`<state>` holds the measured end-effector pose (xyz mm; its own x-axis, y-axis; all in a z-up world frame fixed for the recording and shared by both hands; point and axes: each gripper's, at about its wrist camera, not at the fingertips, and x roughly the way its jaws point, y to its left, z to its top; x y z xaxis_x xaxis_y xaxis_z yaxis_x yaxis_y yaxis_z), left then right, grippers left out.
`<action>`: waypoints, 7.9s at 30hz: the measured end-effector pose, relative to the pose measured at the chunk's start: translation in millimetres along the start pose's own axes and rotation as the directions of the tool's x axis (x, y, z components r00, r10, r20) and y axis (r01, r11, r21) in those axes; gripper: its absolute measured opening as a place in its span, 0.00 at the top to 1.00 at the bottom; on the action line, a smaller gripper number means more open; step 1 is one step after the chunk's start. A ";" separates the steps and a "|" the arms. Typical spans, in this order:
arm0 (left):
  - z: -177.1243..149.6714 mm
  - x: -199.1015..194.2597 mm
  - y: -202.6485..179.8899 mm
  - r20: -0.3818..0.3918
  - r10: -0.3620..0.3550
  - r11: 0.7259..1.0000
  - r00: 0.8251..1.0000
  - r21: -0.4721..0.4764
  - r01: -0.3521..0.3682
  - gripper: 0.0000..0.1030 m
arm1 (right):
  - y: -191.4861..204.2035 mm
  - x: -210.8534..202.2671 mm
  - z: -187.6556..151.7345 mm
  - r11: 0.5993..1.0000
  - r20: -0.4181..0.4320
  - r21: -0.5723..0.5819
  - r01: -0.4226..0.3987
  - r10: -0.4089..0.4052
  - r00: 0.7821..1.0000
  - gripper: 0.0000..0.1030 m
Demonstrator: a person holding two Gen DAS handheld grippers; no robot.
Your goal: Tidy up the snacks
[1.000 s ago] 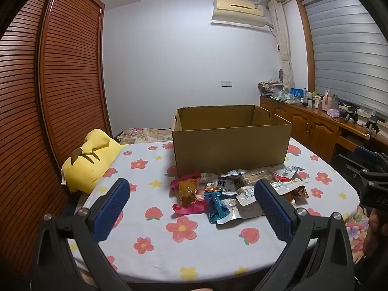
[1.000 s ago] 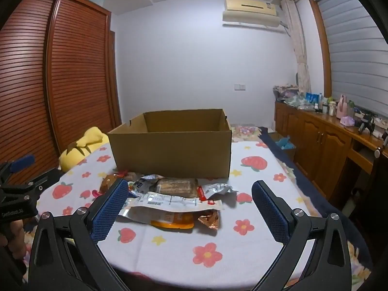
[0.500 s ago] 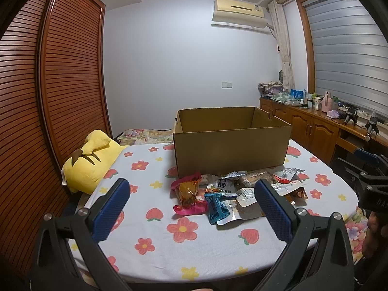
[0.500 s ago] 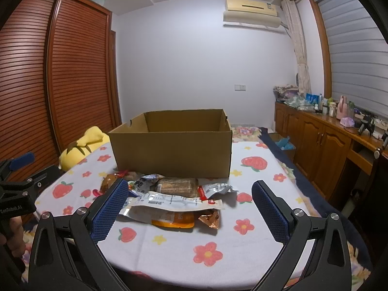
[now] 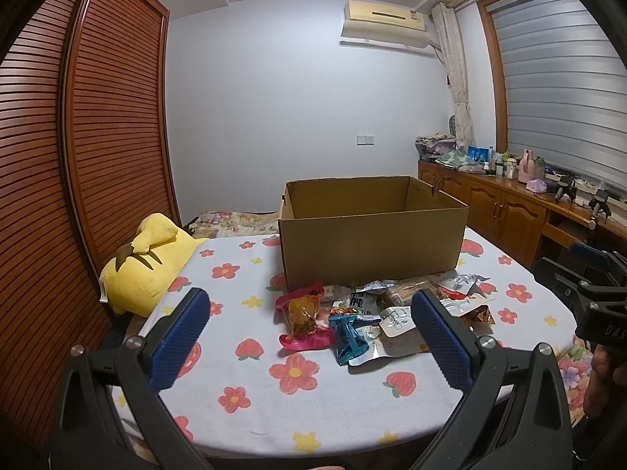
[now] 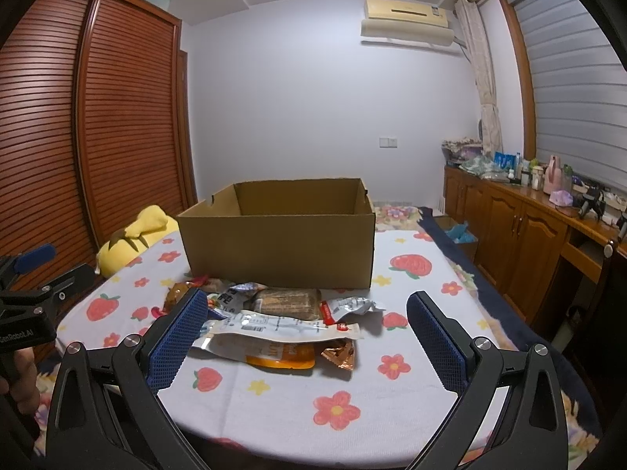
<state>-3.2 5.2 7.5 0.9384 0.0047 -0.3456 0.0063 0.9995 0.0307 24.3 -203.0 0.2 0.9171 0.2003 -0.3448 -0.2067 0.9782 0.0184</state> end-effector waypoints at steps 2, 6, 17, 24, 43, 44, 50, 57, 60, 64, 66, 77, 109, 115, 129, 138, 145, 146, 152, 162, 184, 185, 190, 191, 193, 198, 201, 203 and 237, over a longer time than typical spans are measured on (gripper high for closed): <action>0.1 -0.2 -0.4 0.000 0.000 1.000 1.000 0.000 0.000 0.00 | 0.0 -0.1 0.0 1.000 0.000 -0.001 0.000 0.000 1.000 0.00; -0.2 0.0 -0.8 0.001 0.001 1.000 1.000 0.000 -0.001 0.00 | -0.3 -0.5 -0.2 1.000 0.000 0.000 0.000 0.000 1.000 0.00; 1.3 -1.0 -2.4 0.000 0.002 1.000 1.000 0.000 -0.002 0.00 | 0.0 -0.6 0.0 1.000 0.001 -0.001 0.000 0.000 1.000 0.00; 2.1 -2.0 -1.3 0.006 0.000 1.000 1.000 -0.002 0.000 0.00 | 0.2 -1.1 -0.2 1.000 0.002 -0.001 0.000 0.000 1.000 0.00; -1.4 -2.4 0.7 -0.004 -0.009 1.000 1.000 -0.002 0.009 0.00 | 6.0 -0.8 1.8 1.000 -0.003 -0.005 -0.002 0.002 1.000 0.00; -2.6 -1.1 1.1 -0.009 -0.009 1.000 1.000 0.000 0.009 0.00 | 6.8 -0.3 1.8 1.000 -0.006 -0.007 -0.004 0.004 1.000 0.00; -9.9 12.7 7.5 -0.049 -0.021 1.000 0.999 -0.015 0.020 0.00 | 6.5 7.4 2.4 0.999 -0.029 -0.030 -0.017 0.016 0.999 0.00; -15.3 25.2 17.6 -0.072 -0.032 0.999 0.997 -0.013 0.032 0.00 | 4.8 29.3 0.8 0.996 -0.070 -0.067 -0.057 0.052 0.996 0.00; -15.8 32.9 23.1 -0.090 -0.033 0.999 0.995 -0.016 0.032 0.01 | 6.4 42.3 -0.4 0.993 -0.104 -0.087 -0.082 0.072 0.992 0.01; -15.5 44.2 29.1 -0.111 -0.059 0.998 0.992 -0.021 0.057 0.01 | 9.6 61.5 -4.1 0.984 -0.159 -0.126 -0.130 0.109 0.981 0.04; -15.4 49.9 31.1 -0.120 -0.068 0.998 0.991 -0.018 0.066 0.01 | 9.6 74.9 -6.8 0.976 -0.197 -0.139 -0.166 0.137 0.971 0.05; -21.8 82.9 39.6 -0.225 -0.122 0.992 0.967 -0.013 0.122 0.06 | 15.0 139.1 -21.2 0.925 -0.406 -0.249 -0.288 0.170 0.898 0.22; -24.4 181.8 32.7 -0.429 -0.218 0.976 0.877 -0.082 0.202 0.45 | 33.3 185.2 1.1 0.812 -0.552 -0.229 -0.537 0.346 0.759 0.69; -24.7 195.4 37.3 -0.452 -0.217 0.976 0.865 -0.110 0.188 0.48 | 33.9 186.2 -2.6 0.809 -0.561 -0.241 -0.536 0.335 0.757 0.63; -32.4 212.3 40.1 -0.502 -0.268 0.963 0.822 -0.166 0.212 0.63 | 29.4 196.7 -9.5 0.797 -0.619 -0.201 -0.570 0.348 0.704 0.50; -37.5 191.6 43.7 -0.487 -0.252 0.967 0.836 -0.148 0.206 0.64 | 28.7 210.1 -7.8 0.796 -0.653 -0.100 -0.597 0.400 0.643 0.47; -36.3 174.1 45.9 -0.454 -0.244 0.969 0.857 -0.144 0.200 0.64 | 37.5 202.8 -10.0 0.789 -0.653 -0.177 -0.588 0.353 0.670 0.58; -35.5 172.0 45.7 -0.449 -0.243 0.969 0.860 -0.143 0.200 0.64 | 41.4 201.5 -10.6 0.787 -0.649 -0.201 -0.584 0.339 0.681 0.59; -29.6 162.0 42.7 -0.422 -0.239 0.970 0.874 -0.132 0.202 0.64 | 56.5 186.6 -14.1 0.760 -0.623 -0.345 -0.551 0.253 0.740 0.71; -23.3 150.2 38.5 -0.396 -0.243 0.970 0.886 -0.119 0.213 0.64 | 54.8 173.0 -6.1 0.753 -0.563 -0.430 -0.499 0.209 0.800 0.77; 31.8 128.8 28.1 -0.276 -0.265 0.964 0.924 -0.091 0.249 0.64 | 32.3 136.5 64.3 0.801 -0.394 -0.409 -0.436 0.277 0.877 0.77; 36.5 128.6 26.7 -0.269 -0.266 0.964 0.926 -0.086 0.252 0.64 | 32.0 136.8 69.2 0.805 -0.385 -0.408 -0.431 0.277 0.880 0.77; 64.6 133.2 20.0 -0.234 -0.278 0.961 0.932 -0.051 0.273 0.64 | 28.6 140.9 98.7 0.816 -0.342 -0.404 -0.414 0.285 0.896 0.77; 69.6 135.6 19.1 -0.229 -0.277 0.961 0.933 -0.044 0.274 0.64 | 27.7 142.8 104.7 0.817 -0.333 -0.405 -0.411 0.286 0.898 0.77; 81.8 141.5 17.0 -0.219 -0.277 0.960 0.936 -0.030 0.277 0.64 | 25.8 147.9 119.5 0.823 -0.316 -0.400 -0.403 0.289 0.904 0.77; 109.7 159.5 15.7 -0.201 -0.277 0.960 0.940 -0.017 0.280 0.64 | 20.6 166.0 149.3 0.839 -0.291 -0.364 -0.404 0.310 0.905 0.77; 121.4 173.8 15.4 -0.204 -0.277 0.960 0.939 -0.016 0.280 0.64 | 18.0 184.2 162.5 0.849 -0.292 -0.336 -0.409 0.319 0.902 0.77; 126.9 183.4 14.7 -0.207 -0.275 0.961 0.939 -0.014 0.278 0.64 | 16.4 197.4 167.4 0.853 -0.296 -0.324 -0.408 0.318 0.901 0.77; 114.7 267.4 -14.4 -0.346 -0.259 0.962 0.902 -0.013 0.271 0.54 | -11.4 283.0 138.7 0.917 -0.426 -0.202 -0.344 0.234 0.874 0.71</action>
<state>287.2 -11.5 22.2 0.7249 -0.2434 -0.6444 0.2562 0.9636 -0.0759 333.5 -149.9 32.6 0.6080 0.3808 -0.6967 -0.5739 0.8171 -0.0542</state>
